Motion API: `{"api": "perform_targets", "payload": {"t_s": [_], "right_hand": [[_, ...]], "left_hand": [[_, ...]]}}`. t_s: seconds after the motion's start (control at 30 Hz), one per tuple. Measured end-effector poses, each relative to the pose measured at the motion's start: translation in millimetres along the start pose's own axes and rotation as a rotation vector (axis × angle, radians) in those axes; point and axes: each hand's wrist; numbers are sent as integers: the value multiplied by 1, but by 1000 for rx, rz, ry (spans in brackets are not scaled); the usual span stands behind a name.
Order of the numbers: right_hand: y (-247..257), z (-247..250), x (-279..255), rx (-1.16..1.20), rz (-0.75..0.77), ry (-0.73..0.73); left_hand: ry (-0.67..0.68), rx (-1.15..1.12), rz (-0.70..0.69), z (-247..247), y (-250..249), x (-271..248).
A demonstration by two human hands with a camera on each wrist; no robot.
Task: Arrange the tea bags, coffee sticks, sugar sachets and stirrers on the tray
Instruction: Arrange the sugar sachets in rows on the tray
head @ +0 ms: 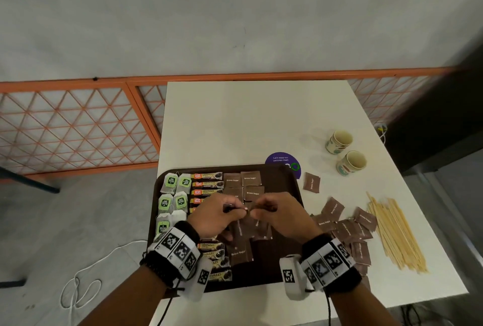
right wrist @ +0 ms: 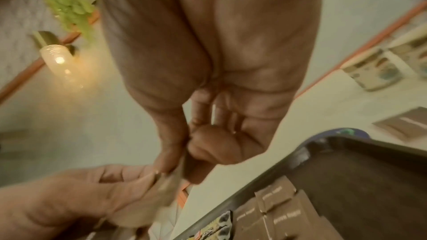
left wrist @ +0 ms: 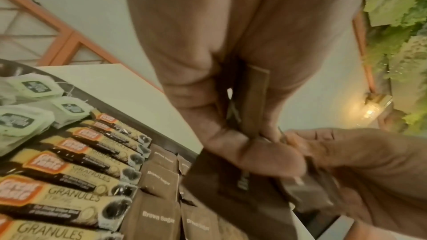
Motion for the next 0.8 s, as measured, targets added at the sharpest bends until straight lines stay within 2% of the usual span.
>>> {"api": "perform_targets", "payload": {"t_s": [0.07,0.13,0.23,0.33,0.43,0.53,0.63,0.7,0.8], "right_hand": [[-18,-2,-4,71,-107,-54],[-43,-11,-15,189,-271,-21],[-76,-35,-33,372,-494,7],[-94,-53,-39,419,-574,-31],[-101,-58,-36,363,-577,-61],[-105,-54,-34,55,-552,-175],[-98,-46,-38,-138,-492,-186],[-79,-44,-38,-42,-383,-146],[-40,-45,-33,261,-220,-33]], "left_hand": [[-100,-127,39,3,8,-1],[-189,-285,97,6,22,-6],[-236,-538,214,11,46,-16],[-251,-665,304,10,65,-23],[-254,-655,333,5,68,-26],[-240,-676,338,0,65,-26],[-199,-699,328,-7,57,-26],[-174,-685,305,-15,50,-25],[-157,-586,282,-27,41,-23]]}}
Point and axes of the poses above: each hand's wrist, its own x-axis towards the middle knuckle, its own z-axis out of the back of the hand, y = z × x, and after that the axes turned 4 degrees about z, right-handed
